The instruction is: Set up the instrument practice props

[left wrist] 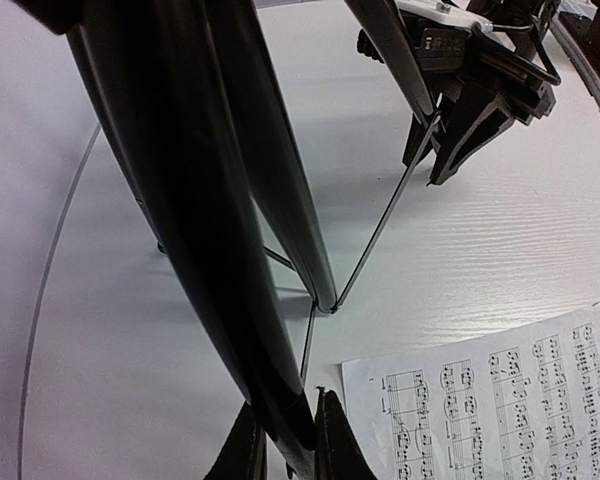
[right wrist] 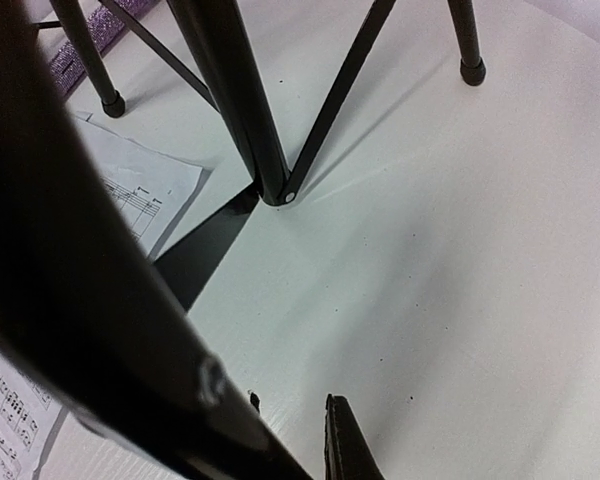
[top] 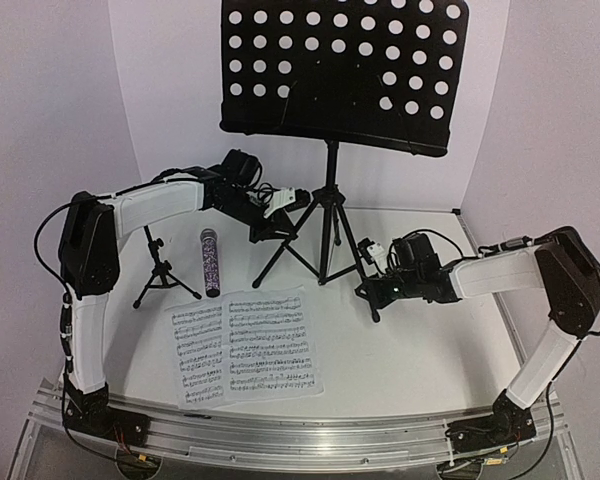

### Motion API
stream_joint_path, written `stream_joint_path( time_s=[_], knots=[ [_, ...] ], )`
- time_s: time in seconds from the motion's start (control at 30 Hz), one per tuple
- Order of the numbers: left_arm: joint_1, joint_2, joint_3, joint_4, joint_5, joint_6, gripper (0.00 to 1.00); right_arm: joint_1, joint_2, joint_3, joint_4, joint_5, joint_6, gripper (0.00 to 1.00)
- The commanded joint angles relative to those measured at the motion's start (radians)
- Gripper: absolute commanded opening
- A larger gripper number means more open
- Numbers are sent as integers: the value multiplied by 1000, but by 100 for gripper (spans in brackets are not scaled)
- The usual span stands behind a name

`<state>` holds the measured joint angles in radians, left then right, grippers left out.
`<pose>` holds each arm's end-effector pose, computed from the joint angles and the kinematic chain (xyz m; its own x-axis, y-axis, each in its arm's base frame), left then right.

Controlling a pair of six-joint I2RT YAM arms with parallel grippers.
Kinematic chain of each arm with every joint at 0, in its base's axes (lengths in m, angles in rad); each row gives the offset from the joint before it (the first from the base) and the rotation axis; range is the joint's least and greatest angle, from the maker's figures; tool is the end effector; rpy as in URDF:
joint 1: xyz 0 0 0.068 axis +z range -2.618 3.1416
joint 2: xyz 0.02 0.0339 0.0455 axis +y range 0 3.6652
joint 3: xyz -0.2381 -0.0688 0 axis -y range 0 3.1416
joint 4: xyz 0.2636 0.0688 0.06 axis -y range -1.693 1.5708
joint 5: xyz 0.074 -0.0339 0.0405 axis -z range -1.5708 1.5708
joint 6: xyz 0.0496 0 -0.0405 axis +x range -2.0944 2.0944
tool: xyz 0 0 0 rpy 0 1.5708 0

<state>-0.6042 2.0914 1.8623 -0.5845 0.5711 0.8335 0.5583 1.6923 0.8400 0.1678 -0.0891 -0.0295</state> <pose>0.3866 -0.2994 0.2345 0.1779 0.6340 -0.7526 0.9695 0.0180 0.2444 0.3057 0.1961 0.1129 -0.5188 -0.3586 -0.7761 -0.6017 0.7980 0.0334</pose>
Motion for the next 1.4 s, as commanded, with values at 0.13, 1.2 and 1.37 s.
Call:
stream_joint_path(
  time_s=[0.13,1.2,1.37],
  knots=[
    [106,-89,-127,-233,-193,193,0,-99,13,-75,-393,279,424,0],
    [22,-88,-225,-35,-9,-129,0,-92,50,168,-393,284,186,51],
    [20,-61,-136,-98,77,-217,0,-87,-7,212,-400,203,125,53]
  ],
)
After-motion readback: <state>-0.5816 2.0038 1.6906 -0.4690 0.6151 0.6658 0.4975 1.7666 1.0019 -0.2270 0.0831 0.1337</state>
